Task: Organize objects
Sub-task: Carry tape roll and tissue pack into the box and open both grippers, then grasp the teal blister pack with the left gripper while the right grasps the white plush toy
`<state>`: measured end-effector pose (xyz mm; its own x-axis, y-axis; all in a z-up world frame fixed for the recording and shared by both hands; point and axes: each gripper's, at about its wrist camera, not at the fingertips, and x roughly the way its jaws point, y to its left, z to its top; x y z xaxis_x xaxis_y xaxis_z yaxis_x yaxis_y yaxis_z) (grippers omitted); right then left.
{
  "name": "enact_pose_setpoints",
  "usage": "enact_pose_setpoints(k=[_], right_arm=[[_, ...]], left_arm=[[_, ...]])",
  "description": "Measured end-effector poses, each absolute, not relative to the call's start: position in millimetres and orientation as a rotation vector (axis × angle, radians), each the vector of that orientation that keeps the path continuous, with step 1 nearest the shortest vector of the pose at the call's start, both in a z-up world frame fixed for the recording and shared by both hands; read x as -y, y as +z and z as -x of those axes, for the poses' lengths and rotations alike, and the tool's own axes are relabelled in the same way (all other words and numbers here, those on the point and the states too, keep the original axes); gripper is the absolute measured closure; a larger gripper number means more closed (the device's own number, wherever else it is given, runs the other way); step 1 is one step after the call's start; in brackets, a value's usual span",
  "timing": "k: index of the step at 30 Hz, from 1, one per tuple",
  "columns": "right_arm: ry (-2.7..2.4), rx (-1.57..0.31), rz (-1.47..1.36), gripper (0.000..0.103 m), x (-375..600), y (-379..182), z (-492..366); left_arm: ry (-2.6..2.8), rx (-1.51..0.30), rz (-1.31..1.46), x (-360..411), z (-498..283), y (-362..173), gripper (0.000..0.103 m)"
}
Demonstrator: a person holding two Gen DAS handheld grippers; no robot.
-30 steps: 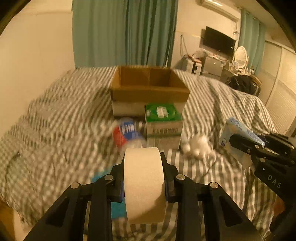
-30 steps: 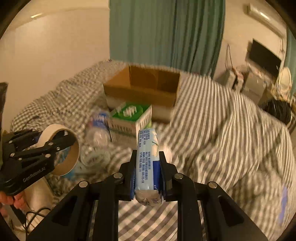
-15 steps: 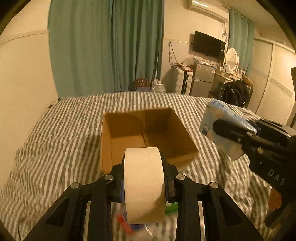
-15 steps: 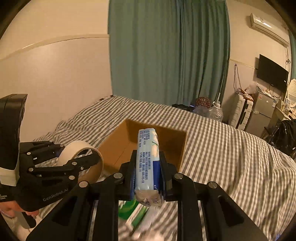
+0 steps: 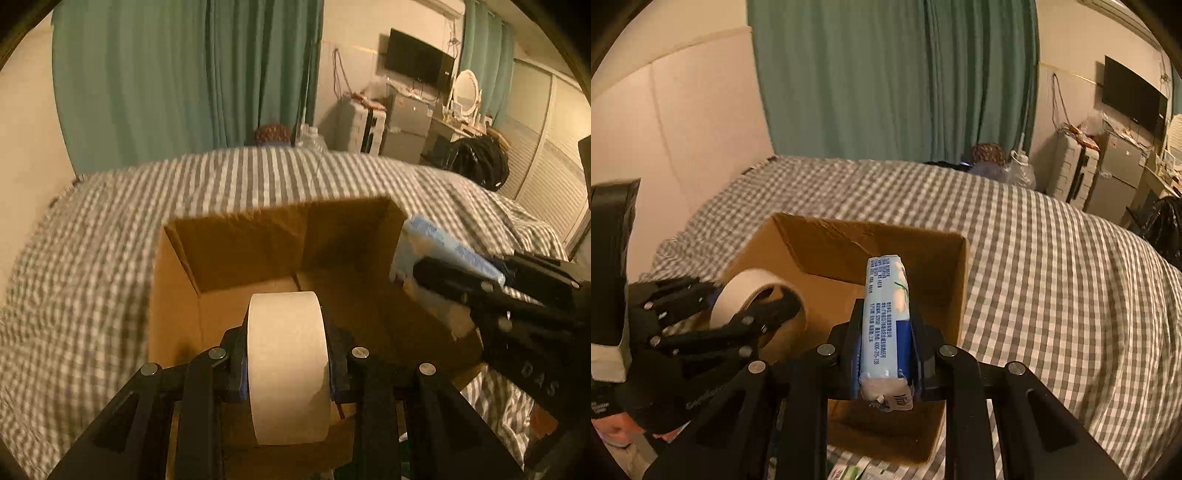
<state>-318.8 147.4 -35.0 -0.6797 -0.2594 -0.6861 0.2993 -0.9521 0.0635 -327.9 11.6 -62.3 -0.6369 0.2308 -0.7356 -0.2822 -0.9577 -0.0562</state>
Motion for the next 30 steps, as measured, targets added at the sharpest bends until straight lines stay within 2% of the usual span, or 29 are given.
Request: enact_pose_setpoints(k=[3, 4, 5, 6, 7, 8, 10, 15, 18, 20, 24, 28, 30], right_arm=[[-2.640, -0.041, -1.095, 0.079, -149.5, -42.6, 320.3], [-2.635, -0.030, -1.109, 0.071, -151.8, -43.4, 319.3], [-2.634, -0.028, -1.116, 0.064, -152.3, -42.6, 317.7], [-2.636, -0.030, -1.123, 0.050, -148.8, -38.6, 312.7], [-2.642, -0.033, -1.120, 0.040, -149.5, -34.3, 308.0], [-2.646, -0.033, -1.111, 0.039, -150.9, -30.4, 304.9], [-2.654, -0.037, -1.090, 0.037, -155.1, -18.7, 298.0], [-2.698, -0.034, -1.036, 0.028, -169.1, 16.5, 266.4], [-2.733, -0.073, -0.978, 0.026, -178.7, 48.7, 239.5], [-2.763, -0.092, -0.920, 0.018, -184.1, 73.1, 221.1], [-2.785, -0.136, -0.818, 0.012, -185.8, 112.1, 177.9], [-2.790, -0.189, -0.748, 0.000, -186.0, 134.6, 134.6], [-2.794, -0.209, -0.721, 0.000, -187.0, 141.7, 119.6]], left_arm=[[2.585, -0.108, 1.197, -12.6, 326.5, -71.7, 0.073], [2.578, -0.108, 1.206, -12.0, 325.1, -72.8, 0.071], [2.567, -0.106, 1.221, -11.2, 323.4, -73.6, 0.064], [2.563, -0.108, 1.234, -10.8, 321.0, -73.5, 0.056], [2.570, -0.116, 1.245, -11.4, 317.6, -71.7, 0.039], [2.583, -0.125, 1.242, -11.3, 313.4, -68.6, 0.032], [2.601, -0.130, 1.218, -10.9, 303.0, -60.5, 0.031], [2.665, -0.104, 1.184, -5.4, 276.4, -28.2, 0.019], [2.719, -0.105, 1.119, -2.8, 251.8, 1.1, 0.008], [2.756, -0.106, 1.055, -1.1, 230.0, 21.6, 0.002], [2.802, -0.098, 0.976, 0.7, 193.4, 52.9, 0.000], [2.839, -0.079, 0.933, 6.3, 163.8, 73.1, 0.000], [2.854, -0.070, 0.914, 11.6, 148.4, 79.1, 0.000]])
